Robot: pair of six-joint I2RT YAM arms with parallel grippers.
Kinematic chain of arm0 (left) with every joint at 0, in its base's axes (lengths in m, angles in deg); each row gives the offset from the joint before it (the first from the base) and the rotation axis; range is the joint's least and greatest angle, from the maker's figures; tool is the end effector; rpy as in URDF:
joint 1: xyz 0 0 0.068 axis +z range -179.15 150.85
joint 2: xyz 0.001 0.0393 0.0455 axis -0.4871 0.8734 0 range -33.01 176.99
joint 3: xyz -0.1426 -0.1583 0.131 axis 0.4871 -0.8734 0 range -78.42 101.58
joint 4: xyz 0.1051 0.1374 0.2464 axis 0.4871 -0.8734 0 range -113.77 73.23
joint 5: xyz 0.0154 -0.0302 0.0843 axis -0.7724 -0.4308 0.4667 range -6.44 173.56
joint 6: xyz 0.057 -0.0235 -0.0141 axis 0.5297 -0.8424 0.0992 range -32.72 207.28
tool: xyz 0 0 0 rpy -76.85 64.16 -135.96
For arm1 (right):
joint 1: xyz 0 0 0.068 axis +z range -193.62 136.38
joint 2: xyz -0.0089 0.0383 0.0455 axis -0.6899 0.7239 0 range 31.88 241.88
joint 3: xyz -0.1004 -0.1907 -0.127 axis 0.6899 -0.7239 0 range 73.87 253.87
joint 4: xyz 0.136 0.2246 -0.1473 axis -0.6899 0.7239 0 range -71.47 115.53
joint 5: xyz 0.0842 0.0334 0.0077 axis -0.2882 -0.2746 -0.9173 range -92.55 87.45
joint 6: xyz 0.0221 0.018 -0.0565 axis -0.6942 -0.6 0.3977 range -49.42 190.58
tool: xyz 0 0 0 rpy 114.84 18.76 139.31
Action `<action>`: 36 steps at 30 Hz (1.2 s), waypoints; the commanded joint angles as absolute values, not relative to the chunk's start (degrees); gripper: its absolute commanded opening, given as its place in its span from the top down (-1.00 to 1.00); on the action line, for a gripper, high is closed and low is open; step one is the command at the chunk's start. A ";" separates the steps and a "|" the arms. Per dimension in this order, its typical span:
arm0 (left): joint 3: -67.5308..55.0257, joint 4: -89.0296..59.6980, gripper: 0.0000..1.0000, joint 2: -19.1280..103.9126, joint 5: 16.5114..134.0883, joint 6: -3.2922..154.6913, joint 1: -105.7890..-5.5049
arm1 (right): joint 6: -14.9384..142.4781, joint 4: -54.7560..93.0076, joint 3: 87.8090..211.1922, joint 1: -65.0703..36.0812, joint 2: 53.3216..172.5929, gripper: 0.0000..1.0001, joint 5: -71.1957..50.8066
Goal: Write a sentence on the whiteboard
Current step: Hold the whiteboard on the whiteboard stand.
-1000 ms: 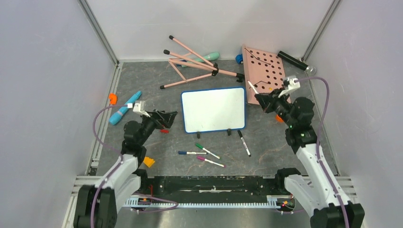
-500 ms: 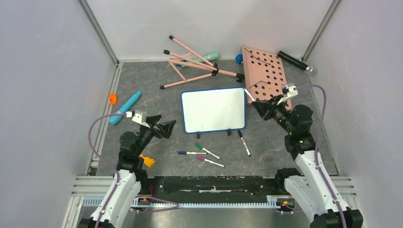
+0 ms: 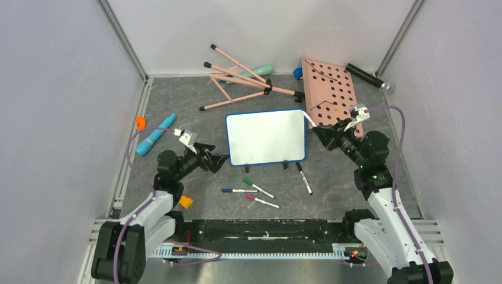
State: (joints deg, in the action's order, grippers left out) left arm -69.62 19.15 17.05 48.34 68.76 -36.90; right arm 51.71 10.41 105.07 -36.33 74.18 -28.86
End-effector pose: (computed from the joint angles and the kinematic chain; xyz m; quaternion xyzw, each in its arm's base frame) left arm 0.2281 -0.0594 0.1431 0.1367 0.7206 -0.3636 0.5742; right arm 0.2479 0.0533 0.2729 -0.0846 0.7185 0.3125 0.6156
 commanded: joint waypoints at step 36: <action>-46.04 72.44 -0.99 68.58 23.80 37.90 -23.97 | 54.48 11.30 106.49 -35.01 72.64 0.99 -26.64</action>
State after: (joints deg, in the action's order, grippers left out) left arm -50.59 66.14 66.34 32.73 47.55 -25.27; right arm 54.73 14.30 107.32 -35.41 73.39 -26.74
